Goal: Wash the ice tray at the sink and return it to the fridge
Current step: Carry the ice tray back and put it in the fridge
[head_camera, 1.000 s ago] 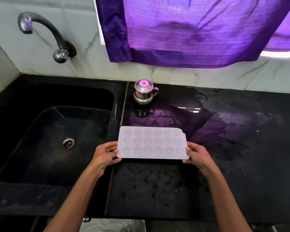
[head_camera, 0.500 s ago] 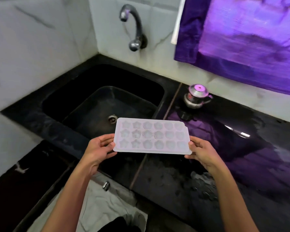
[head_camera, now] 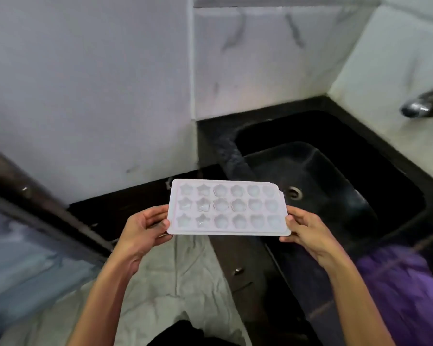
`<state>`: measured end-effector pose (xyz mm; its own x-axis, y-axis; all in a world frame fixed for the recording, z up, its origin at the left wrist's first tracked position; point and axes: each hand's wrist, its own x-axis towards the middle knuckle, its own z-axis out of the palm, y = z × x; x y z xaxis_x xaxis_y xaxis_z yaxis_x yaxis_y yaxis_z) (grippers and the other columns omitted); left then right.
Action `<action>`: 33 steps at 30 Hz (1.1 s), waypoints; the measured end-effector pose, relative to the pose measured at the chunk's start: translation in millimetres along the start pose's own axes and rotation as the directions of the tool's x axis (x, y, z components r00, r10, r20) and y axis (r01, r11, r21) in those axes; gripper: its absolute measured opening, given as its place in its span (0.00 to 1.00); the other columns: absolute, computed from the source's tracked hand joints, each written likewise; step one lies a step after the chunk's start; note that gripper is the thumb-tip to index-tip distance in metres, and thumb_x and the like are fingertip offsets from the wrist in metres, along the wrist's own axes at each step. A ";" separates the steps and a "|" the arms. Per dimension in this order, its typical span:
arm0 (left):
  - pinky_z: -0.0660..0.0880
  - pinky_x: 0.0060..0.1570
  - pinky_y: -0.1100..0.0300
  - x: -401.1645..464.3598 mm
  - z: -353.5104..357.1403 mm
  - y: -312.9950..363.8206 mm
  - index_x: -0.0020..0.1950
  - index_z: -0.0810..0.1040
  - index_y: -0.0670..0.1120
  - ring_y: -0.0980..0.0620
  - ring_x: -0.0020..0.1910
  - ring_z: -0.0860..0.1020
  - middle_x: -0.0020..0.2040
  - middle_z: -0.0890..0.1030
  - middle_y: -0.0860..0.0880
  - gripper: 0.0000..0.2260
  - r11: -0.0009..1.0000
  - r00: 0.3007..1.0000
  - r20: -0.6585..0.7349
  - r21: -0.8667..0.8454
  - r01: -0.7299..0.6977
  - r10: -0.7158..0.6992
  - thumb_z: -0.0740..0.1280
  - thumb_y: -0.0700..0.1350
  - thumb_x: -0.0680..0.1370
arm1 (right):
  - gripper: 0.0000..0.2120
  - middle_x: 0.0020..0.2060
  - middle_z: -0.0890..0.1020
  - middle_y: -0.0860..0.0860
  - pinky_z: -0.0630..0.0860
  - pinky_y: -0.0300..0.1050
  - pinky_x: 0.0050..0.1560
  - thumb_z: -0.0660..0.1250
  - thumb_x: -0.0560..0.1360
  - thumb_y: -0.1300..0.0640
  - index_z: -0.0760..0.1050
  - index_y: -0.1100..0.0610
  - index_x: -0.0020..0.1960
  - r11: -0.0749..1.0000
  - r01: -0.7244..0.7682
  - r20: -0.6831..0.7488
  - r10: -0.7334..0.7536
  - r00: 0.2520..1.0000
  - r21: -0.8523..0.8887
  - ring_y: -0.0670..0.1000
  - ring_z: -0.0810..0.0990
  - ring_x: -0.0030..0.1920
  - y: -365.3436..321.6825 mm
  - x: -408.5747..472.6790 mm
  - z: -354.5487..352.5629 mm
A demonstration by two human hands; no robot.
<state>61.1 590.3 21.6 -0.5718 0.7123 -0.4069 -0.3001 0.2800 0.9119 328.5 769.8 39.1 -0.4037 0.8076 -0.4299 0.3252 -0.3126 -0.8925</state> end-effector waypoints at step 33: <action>0.79 0.38 0.62 -196.6 -198.6 -98.3 0.52 0.78 0.46 0.51 0.45 0.80 0.51 0.81 0.45 0.11 0.838 0.036 -0.891 -0.439 -0.323 -0.453 0.64 0.32 0.76 | 0.15 0.49 0.80 0.57 0.80 0.38 0.32 0.57 0.80 0.65 0.71 0.64 0.66 0.802 0.496 0.937 0.342 0.075 -0.333 0.50 0.79 0.37 -48.4 30.4 528.8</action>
<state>51.4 295.0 1.2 -0.5651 -0.6741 -0.4756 -0.4019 -0.2785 0.8723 -151.7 544.9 -2.9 -0.7200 -0.5149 -0.4652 0.3451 0.3159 -0.8838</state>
